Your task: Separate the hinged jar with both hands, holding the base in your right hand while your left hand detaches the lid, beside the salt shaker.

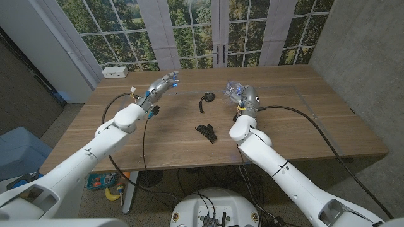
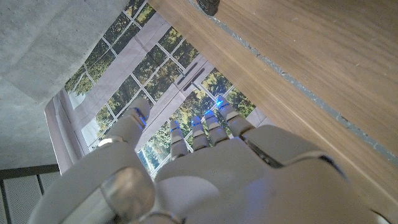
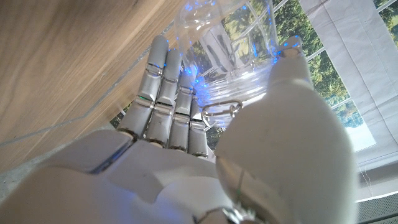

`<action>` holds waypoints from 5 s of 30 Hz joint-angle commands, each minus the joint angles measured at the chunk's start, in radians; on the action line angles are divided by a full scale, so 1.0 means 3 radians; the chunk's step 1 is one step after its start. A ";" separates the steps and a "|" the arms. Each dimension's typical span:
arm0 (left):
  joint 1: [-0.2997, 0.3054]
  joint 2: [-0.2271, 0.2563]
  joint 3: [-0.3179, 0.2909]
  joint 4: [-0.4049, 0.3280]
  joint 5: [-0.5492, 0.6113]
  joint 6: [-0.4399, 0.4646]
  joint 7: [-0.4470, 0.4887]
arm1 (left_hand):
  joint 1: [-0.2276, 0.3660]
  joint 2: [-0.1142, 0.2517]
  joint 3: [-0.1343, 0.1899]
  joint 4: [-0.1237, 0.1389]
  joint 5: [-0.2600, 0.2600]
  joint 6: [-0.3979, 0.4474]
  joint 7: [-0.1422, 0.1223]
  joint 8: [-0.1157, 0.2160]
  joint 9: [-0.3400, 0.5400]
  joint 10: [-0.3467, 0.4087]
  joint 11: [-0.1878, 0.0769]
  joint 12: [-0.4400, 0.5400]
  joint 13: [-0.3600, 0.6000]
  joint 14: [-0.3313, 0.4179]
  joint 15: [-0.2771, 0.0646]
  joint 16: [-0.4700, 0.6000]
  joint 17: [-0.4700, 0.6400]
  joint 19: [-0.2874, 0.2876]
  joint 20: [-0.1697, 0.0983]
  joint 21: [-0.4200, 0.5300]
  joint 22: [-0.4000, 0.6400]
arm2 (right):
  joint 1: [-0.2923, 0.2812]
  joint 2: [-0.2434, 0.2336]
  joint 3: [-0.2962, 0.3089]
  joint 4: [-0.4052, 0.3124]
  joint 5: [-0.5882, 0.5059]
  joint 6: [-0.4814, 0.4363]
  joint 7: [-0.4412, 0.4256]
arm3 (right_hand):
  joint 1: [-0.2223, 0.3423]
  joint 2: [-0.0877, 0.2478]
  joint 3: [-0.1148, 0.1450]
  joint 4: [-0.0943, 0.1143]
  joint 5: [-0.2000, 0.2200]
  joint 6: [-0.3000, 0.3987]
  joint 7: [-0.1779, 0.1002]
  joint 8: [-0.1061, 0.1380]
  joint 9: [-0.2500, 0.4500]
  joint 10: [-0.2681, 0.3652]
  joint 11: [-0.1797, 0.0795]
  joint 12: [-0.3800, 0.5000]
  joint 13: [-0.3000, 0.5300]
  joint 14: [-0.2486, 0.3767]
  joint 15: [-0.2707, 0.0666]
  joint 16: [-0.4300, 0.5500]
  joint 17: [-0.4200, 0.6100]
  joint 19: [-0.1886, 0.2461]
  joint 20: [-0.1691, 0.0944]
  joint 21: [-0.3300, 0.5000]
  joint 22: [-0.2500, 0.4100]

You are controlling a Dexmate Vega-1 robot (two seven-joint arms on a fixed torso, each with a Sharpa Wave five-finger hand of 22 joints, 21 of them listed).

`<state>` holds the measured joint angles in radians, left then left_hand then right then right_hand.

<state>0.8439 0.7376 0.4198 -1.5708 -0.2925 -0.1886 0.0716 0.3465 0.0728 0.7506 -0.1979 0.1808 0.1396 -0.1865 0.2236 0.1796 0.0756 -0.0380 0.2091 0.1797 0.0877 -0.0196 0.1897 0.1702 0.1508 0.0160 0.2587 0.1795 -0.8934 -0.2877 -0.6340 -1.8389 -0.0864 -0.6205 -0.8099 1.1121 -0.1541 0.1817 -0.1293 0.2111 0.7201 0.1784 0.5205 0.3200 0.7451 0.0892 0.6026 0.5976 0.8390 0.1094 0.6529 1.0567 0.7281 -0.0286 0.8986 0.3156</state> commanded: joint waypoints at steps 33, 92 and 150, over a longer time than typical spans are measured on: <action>-0.0236 0.0118 0.0285 -0.0316 0.1431 0.0239 0.0397 | 0.0695 -0.0720 -0.0260 0.0038 0.0100 -0.0214 -0.0108 -0.0062 0.0020 -0.0061 -0.0114 -0.0054 0.0024 0.0085 -0.0037 -0.0021 0.0019 0.0186 0.0103 -0.0066 0.0027 | 0.0193 -0.0477 0.0182 -0.0794 0.0934 -0.0357 0.0820 | 0.0917 0.0826 0.0606 -0.0138 0.0097 0.0654 -0.0575 -0.0052 -0.0054 0.0646 -0.0571 -0.0081 0.0063 0.0852 -0.1129 -0.0102 0.0113 -0.0236 -0.0403 0.0208 -0.0107; -0.0234 -0.0332 0.0523 -0.0173 0.2027 -0.0043 0.0911 | 0.0993 -0.0787 -0.0937 0.0112 0.0534 0.0182 -0.0112 0.0003 0.0027 0.0267 -0.0180 0.0032 0.0037 0.0441 -0.0199 0.0035 0.0037 0.0532 0.0072 0.0023 0.0073 | 0.0202 -0.0934 0.0098 -0.1262 0.1166 -0.0144 0.1133 | 0.0921 0.0797 0.0654 -0.0138 0.0187 0.0680 -0.0542 -0.0099 -0.0120 0.0703 -0.0535 -0.0202 0.0162 0.0904 -0.1129 -0.0243 0.0239 -0.0347 -0.0405 0.0505 -0.0307; -0.0422 0.0133 0.0652 -0.0845 0.2902 0.0337 0.0162 | 0.2351 0.0466 -0.0550 0.0073 0.0141 0.1113 -0.0122 0.0091 0.0045 0.0432 -0.0285 0.0052 0.0060 0.0455 -0.0258 0.0045 0.0073 0.0519 0.0112 0.0128 0.0133 | 0.1000 -0.0893 -0.0523 -0.1200 0.0683 -0.1485 0.1391 | 0.0926 0.0771 0.0700 -0.0147 0.0244 0.0699 -0.0507 -0.0137 -0.0155 0.0746 -0.0492 -0.0320 0.0261 0.0930 -0.1126 -0.0346 0.0364 -0.0480 -0.0406 0.0748 -0.0422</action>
<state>0.7254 0.7333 0.6075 -1.7552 0.4293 -0.1556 0.1356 1.0260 0.2070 0.5671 -0.1800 0.2281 0.4081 -0.1746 0.2478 0.1905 0.1911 -0.1179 0.2160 0.1936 0.2182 -0.0393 0.1966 0.1857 0.3041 0.0484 0.2886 0.2161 -0.6524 -0.5499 -0.7659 -2.1966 0.1273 -0.9531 -0.4013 1.1398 -0.1819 0.2798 -0.2279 0.2823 0.7431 0.1907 0.4714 0.2740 0.7799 0.1130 0.5049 0.6659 0.8897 0.1033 0.5417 1.1521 0.6280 -0.0177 1.1157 0.1888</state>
